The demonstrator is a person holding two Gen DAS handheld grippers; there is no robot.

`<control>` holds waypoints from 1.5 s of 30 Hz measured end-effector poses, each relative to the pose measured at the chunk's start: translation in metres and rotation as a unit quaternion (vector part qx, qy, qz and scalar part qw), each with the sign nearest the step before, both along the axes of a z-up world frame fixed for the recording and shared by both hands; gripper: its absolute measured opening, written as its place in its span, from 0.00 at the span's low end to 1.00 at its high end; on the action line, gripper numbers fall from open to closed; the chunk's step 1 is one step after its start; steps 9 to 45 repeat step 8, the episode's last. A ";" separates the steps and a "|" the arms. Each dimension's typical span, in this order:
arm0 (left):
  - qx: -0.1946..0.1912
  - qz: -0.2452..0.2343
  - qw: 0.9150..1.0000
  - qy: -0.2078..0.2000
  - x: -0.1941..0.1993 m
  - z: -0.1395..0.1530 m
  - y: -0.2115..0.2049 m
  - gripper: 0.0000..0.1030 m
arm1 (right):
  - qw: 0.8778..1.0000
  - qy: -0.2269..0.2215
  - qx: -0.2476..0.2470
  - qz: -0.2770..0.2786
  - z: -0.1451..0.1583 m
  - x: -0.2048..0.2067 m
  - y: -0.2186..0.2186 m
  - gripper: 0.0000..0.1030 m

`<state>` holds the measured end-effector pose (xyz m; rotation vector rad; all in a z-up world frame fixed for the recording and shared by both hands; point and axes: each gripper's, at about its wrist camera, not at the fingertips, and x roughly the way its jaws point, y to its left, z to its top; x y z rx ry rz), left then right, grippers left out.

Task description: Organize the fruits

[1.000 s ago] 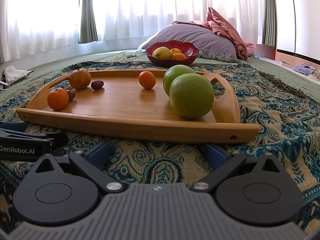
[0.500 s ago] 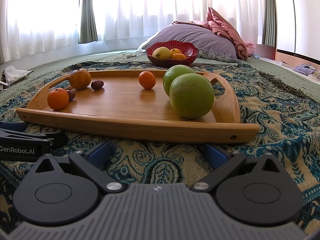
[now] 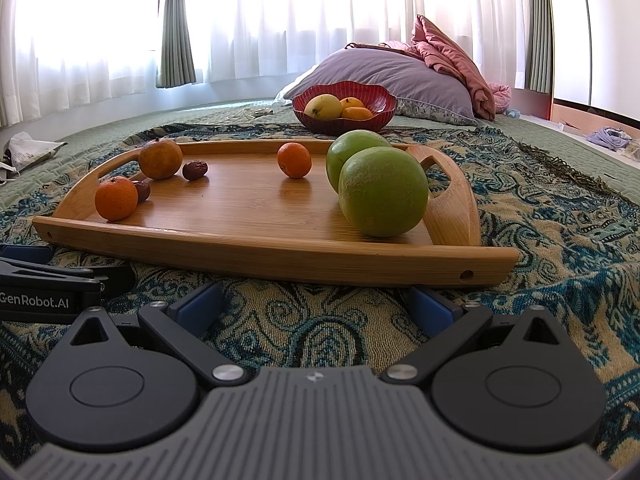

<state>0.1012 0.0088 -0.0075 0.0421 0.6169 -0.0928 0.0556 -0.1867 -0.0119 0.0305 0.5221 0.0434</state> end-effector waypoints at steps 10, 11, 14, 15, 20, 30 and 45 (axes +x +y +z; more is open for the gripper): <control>0.000 0.000 1.000 0.000 0.000 0.000 0.000 1.00 | 1.000 0.000 0.000 0.000 0.000 0.000 0.000 1.00; 0.000 0.000 1.000 0.000 0.000 0.000 0.000 1.00 | 1.000 0.000 0.000 0.000 0.000 0.000 0.000 1.00; 0.000 0.000 1.000 0.000 0.000 0.000 0.000 1.00 | 1.000 0.000 0.000 0.000 0.000 0.000 0.000 1.00; 0.000 0.000 1.000 0.000 0.000 0.000 0.000 1.00 | 1.000 0.000 0.000 0.000 0.000 0.000 0.000 1.00; 0.000 0.000 1.000 0.000 0.000 0.000 0.000 1.00 | 1.000 0.000 0.000 0.000 0.000 0.000 0.000 1.00; 0.000 0.000 1.000 0.000 0.000 0.000 0.000 1.00 | 1.000 0.000 0.000 0.000 0.000 0.000 0.000 1.00; 0.000 0.000 1.000 0.000 0.000 0.000 0.000 1.00 | 1.000 0.000 0.000 0.000 0.000 0.000 0.000 1.00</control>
